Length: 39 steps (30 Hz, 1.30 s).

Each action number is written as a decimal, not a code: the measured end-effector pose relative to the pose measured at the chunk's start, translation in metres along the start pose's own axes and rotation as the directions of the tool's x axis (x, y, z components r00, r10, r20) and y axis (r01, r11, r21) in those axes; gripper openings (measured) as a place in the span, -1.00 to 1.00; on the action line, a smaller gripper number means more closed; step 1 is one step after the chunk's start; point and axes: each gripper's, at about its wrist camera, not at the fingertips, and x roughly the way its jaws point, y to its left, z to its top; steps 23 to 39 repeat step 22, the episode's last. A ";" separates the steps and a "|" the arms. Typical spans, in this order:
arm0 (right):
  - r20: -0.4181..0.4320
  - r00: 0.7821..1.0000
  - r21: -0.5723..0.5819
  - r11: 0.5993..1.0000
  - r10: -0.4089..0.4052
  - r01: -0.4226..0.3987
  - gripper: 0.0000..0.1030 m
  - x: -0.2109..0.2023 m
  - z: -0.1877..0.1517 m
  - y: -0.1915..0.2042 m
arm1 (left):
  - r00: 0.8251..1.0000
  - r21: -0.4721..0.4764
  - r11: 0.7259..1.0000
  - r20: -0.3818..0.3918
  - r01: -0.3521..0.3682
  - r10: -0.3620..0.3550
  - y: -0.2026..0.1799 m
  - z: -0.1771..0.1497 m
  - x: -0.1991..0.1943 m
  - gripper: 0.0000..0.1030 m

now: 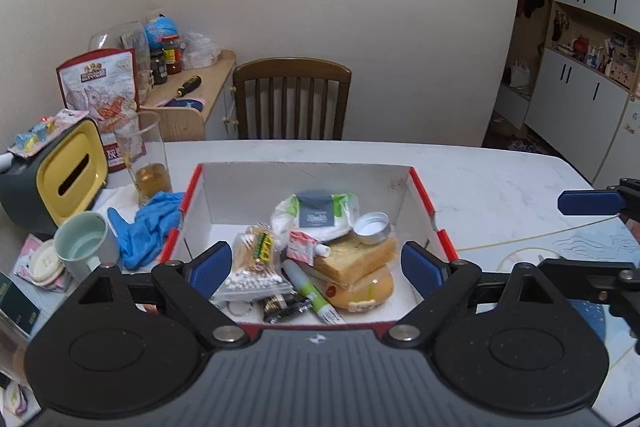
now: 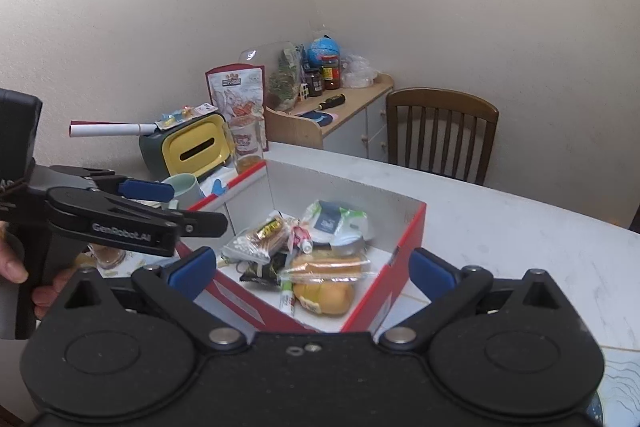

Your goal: Organize objects

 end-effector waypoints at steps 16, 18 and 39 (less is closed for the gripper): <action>-0.002 0.998 0.083 0.995 -0.061 0.061 1.00 -0.016 -0.023 -0.027 | 0.999 0.020 0.998 -0.002 -0.052 0.052 -0.009 -0.013 0.007 0.79; -0.008 0.997 0.091 0.993 -0.076 0.077 1.00 -0.019 -0.027 -0.033 | 0.999 0.015 0.999 -0.004 -0.052 0.053 -0.009 -0.013 0.008 0.79; -0.017 0.991 0.107 0.986 -0.130 0.131 1.00 -0.027 -0.037 -0.049 | 0.998 0.012 0.998 -0.007 -0.058 0.058 -0.011 -0.012 0.010 0.79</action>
